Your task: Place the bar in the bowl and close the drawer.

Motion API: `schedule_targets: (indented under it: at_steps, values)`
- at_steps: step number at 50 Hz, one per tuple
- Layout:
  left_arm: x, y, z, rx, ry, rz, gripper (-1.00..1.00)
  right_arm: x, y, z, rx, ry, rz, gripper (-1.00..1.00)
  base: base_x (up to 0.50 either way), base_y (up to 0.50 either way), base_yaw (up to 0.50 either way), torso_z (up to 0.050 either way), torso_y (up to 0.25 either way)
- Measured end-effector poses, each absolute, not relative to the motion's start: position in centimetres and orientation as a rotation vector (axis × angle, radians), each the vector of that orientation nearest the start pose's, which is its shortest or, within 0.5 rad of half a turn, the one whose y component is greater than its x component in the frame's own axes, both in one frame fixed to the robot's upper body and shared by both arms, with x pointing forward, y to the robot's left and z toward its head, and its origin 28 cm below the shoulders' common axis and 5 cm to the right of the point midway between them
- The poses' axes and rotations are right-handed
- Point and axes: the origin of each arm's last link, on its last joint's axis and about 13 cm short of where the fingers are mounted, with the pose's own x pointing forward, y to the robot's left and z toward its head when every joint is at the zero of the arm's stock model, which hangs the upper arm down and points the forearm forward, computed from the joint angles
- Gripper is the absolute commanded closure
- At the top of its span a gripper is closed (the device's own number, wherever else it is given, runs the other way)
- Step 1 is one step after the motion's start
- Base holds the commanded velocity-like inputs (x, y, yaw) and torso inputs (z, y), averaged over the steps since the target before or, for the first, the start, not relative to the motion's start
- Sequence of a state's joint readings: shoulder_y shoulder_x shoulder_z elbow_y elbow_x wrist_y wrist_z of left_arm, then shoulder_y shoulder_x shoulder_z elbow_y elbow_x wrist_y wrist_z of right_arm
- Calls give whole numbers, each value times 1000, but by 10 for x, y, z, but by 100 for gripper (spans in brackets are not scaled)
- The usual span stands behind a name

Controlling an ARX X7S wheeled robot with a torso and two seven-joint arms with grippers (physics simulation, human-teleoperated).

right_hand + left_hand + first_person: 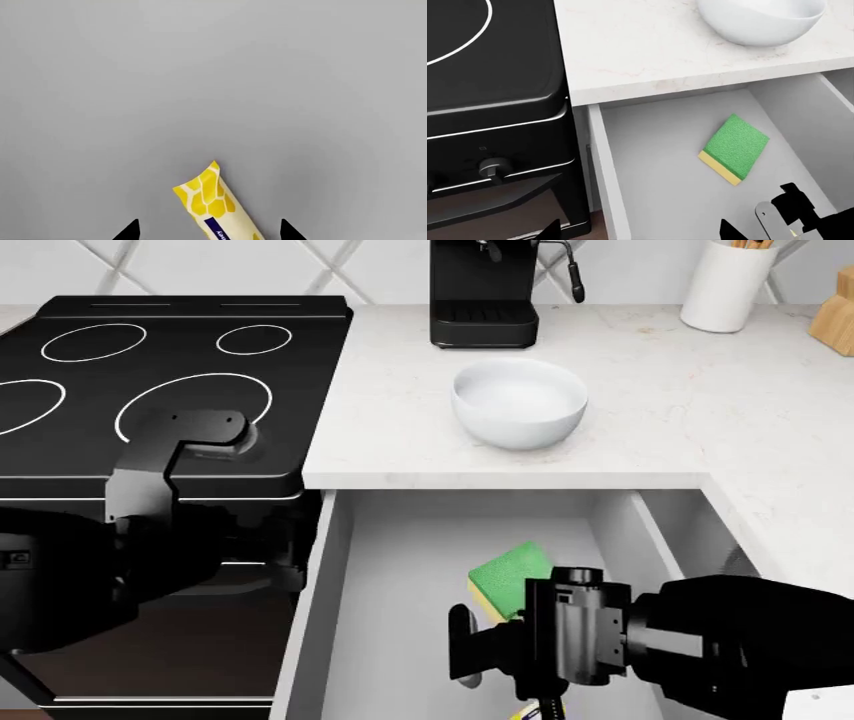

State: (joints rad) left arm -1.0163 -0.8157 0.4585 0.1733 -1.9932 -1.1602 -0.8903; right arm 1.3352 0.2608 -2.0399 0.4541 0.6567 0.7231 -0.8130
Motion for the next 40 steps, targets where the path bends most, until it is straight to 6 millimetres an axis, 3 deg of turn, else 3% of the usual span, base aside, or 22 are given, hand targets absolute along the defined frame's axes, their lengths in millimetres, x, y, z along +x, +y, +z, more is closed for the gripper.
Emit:
schedule_targets:
  at_steps: [40]
  values:
    - [242, 261, 251, -48, 630, -331, -100, 359, -95, 95, -1158, 1254, 1225, -100, 0, 0, 0, 0, 0]
